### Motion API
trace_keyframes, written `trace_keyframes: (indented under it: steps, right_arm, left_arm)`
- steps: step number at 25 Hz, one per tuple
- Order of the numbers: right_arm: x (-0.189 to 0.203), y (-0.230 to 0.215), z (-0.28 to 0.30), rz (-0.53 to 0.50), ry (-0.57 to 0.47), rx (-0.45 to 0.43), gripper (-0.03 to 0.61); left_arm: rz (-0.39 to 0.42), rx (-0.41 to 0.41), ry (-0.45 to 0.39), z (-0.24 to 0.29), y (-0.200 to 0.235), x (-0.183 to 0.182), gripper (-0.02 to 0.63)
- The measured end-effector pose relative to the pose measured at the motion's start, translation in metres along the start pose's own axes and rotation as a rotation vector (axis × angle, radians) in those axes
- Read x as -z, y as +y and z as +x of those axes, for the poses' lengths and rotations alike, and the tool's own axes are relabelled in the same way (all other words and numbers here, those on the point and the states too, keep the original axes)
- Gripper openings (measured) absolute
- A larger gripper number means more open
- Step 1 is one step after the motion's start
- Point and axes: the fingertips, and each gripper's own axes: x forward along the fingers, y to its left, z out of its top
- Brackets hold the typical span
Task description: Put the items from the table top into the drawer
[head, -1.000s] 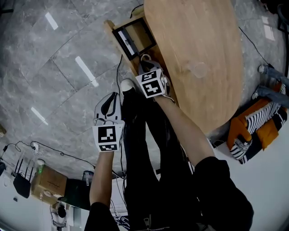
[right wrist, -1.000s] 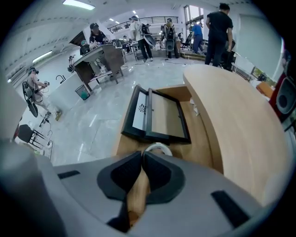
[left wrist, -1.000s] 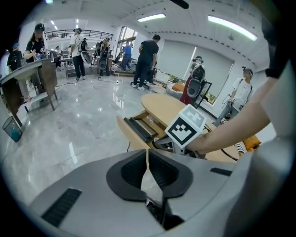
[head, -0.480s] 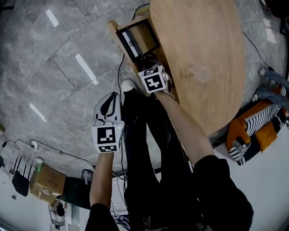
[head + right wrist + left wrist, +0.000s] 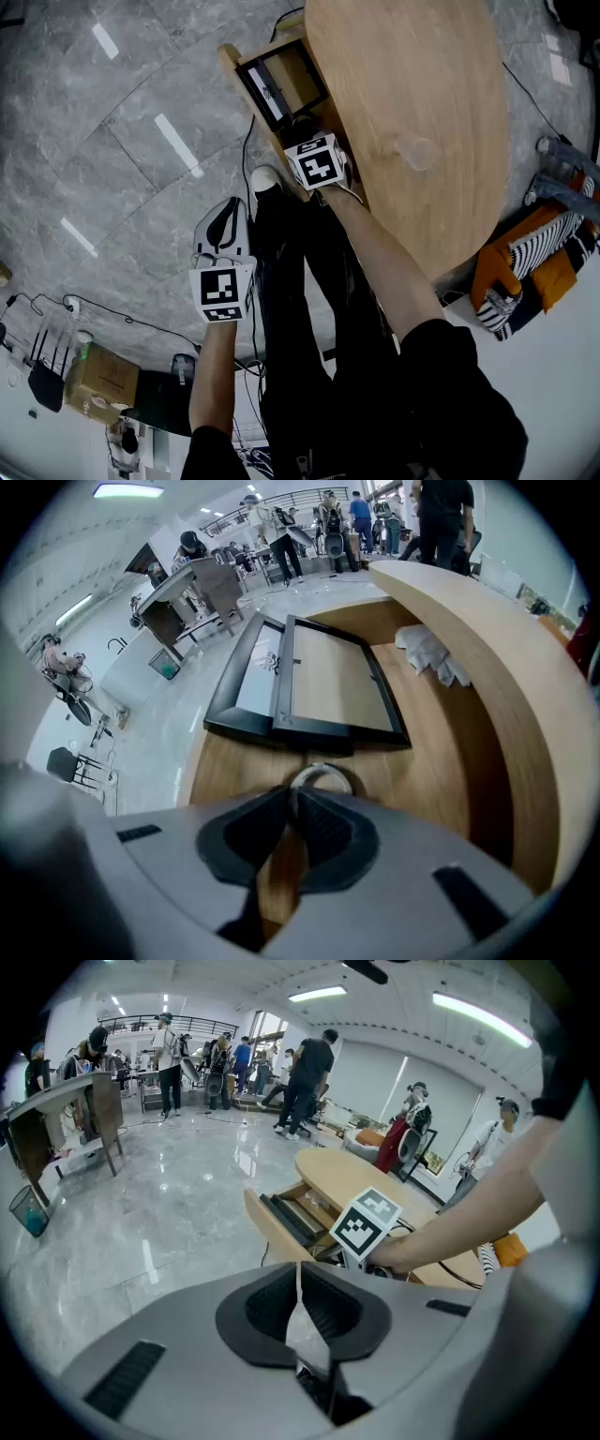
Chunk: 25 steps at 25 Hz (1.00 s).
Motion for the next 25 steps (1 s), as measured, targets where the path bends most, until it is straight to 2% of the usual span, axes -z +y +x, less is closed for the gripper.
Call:
trace_keyframes:
  steps: [6, 11, 17, 21, 25]
  right_arm:
    - [-0.004, 0.003, -0.014, -0.014, -0.054, -0.010, 0.041]
    - [-0.016, 0.011, -0.047, 0.047, -0.184, -0.059, 0.040]
    - [-0.021, 0.012, -0.090, 0.028, -0.262, -0.104, 0.011]
    - [-0.022, 0.005, -0.118, 0.058, -0.334, -0.132, 0.011]
    - [-0.013, -0.008, -0.152, 0.074, -0.397, -0.113, 0.009]
  left_arm:
    - [0.020, 0.008, -0.003, 0.003, -0.008, -0.003, 0.026]
    - [0.043, 0.026, -0.013, 0.005, -0.022, -0.011, 0.026]
    - [0.089, 0.066, -0.022, 0.013, -0.051, -0.024, 0.026]
    - [0.129, 0.099, -0.028, 0.020, -0.073, -0.034, 0.026]
    - [0.167, 0.129, -0.030, 0.026, -0.093, -0.040, 0.026]
